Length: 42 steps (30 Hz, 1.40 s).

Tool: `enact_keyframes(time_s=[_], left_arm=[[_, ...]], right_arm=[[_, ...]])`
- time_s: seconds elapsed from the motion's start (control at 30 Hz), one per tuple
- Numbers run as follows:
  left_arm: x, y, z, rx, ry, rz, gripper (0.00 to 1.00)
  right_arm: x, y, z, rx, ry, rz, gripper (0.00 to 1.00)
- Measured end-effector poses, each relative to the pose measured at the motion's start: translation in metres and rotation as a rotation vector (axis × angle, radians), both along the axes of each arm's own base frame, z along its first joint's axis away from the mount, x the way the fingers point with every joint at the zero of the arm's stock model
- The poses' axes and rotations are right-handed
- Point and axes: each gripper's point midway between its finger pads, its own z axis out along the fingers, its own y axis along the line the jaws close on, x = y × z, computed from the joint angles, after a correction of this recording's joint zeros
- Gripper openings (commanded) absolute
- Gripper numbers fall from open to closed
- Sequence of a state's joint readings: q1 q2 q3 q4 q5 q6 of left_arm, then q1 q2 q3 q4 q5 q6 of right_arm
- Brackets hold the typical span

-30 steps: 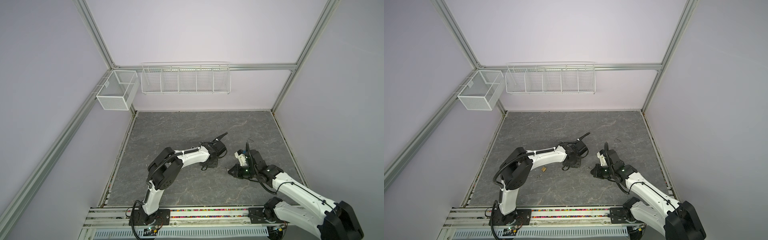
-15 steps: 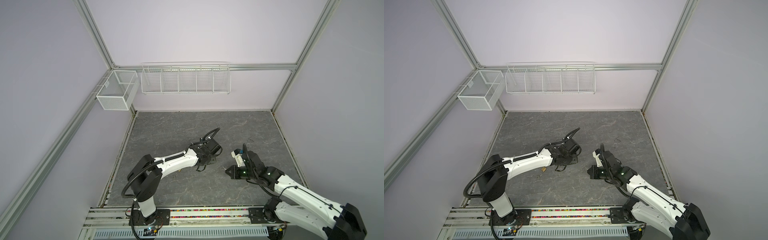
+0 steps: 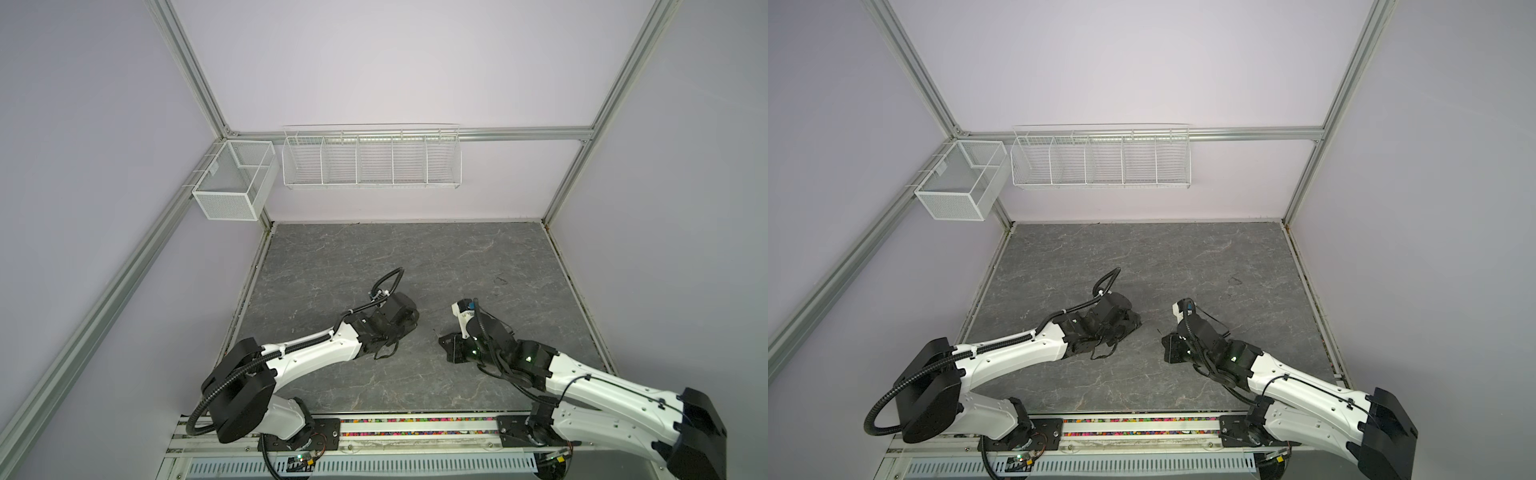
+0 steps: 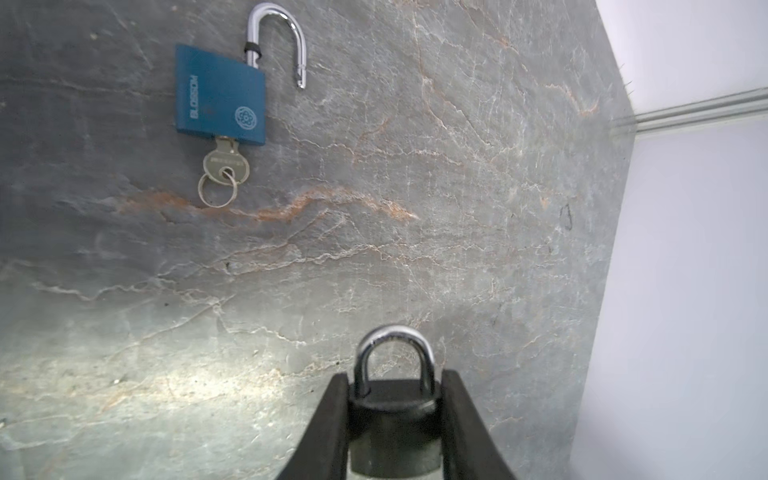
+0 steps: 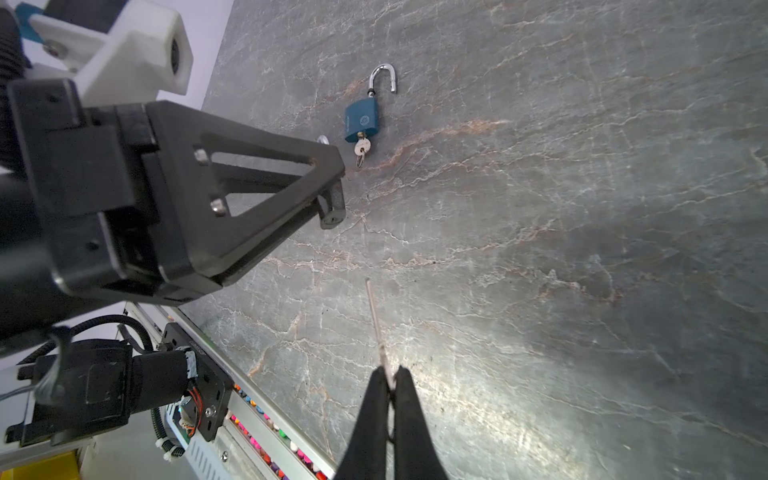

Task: Unlock with the key
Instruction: 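Bring the black padlock in the left gripper toward the right gripper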

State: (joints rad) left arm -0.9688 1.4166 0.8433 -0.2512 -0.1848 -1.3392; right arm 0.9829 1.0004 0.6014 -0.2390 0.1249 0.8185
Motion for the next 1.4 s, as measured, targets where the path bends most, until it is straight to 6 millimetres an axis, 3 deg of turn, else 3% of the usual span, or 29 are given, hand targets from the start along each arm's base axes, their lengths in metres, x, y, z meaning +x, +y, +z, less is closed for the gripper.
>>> enact_keyframes(time_s=[0.47, 0.7, 0.97, 1.4], left_arm=[[0.004, 0.013, 0.015, -0.13, -0.018, 0.12, 0.0], [0.007, 0.015, 0.023, -0.16, -0.033, 0.133, 0.0], [0.009, 0.014, 0.023, -0.177, -0.03, 0.124, 0.0], [0.009, 0.008, 0.028, -0.207, -0.03, 0.091, 0.0]], right_arm=[[0.005, 0.057, -0.007, -0.027, -0.022, 0.016, 0.06], [0.012, 0.063, -0.01, -0.042, -0.032, 0.003, 0.06], [0.02, 0.068, 0.0, -0.036, -0.056, -0.001, 0.06], [0.024, 0.062, -0.004, -0.078, -0.036, -0.013, 0.06]])
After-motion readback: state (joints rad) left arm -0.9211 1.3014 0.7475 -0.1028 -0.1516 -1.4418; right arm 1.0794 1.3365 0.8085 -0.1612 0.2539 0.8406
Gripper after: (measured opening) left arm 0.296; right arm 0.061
